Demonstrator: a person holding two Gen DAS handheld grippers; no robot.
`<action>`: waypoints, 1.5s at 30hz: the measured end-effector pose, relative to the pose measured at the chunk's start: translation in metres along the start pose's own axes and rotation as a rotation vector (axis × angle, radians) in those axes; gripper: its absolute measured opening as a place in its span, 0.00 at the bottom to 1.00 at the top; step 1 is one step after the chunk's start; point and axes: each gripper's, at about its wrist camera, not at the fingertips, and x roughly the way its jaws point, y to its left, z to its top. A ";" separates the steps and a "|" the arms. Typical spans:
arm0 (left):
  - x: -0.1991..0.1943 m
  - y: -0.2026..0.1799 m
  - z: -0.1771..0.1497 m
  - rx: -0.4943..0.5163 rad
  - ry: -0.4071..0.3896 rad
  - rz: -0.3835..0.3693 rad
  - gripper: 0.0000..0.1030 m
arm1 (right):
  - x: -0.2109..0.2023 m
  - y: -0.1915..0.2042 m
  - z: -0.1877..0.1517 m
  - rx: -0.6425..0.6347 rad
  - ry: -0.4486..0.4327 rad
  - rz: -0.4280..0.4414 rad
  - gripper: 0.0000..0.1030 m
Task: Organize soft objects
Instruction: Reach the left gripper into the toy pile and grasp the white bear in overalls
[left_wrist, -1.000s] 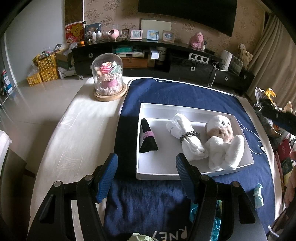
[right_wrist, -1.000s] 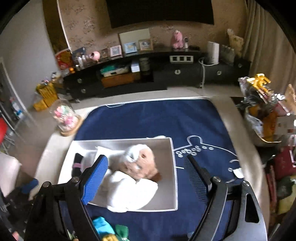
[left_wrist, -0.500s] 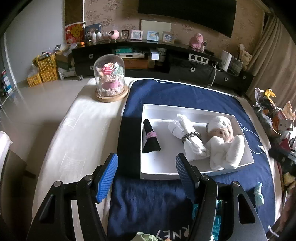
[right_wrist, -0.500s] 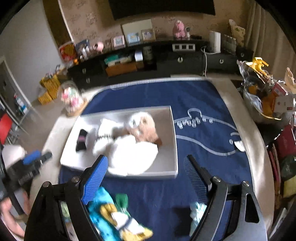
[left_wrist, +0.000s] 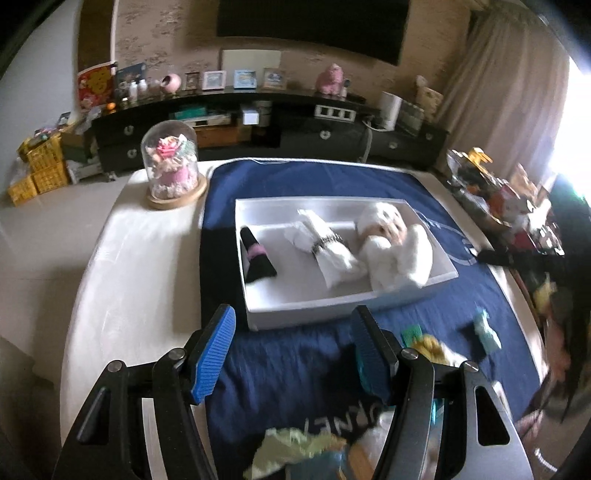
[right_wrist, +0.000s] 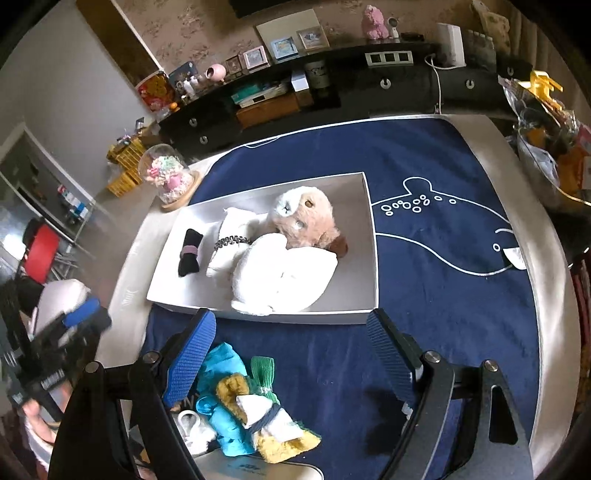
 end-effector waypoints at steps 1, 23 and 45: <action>-0.002 -0.002 -0.004 0.021 0.004 -0.008 0.63 | -0.001 -0.004 0.001 0.014 -0.001 0.008 1.00; -0.033 -0.097 -0.112 0.808 0.244 -0.194 0.63 | 0.005 -0.017 -0.002 0.084 0.052 0.108 1.00; 0.046 -0.116 -0.116 0.914 0.409 -0.192 0.65 | 0.006 -0.040 0.000 0.191 0.051 0.141 1.00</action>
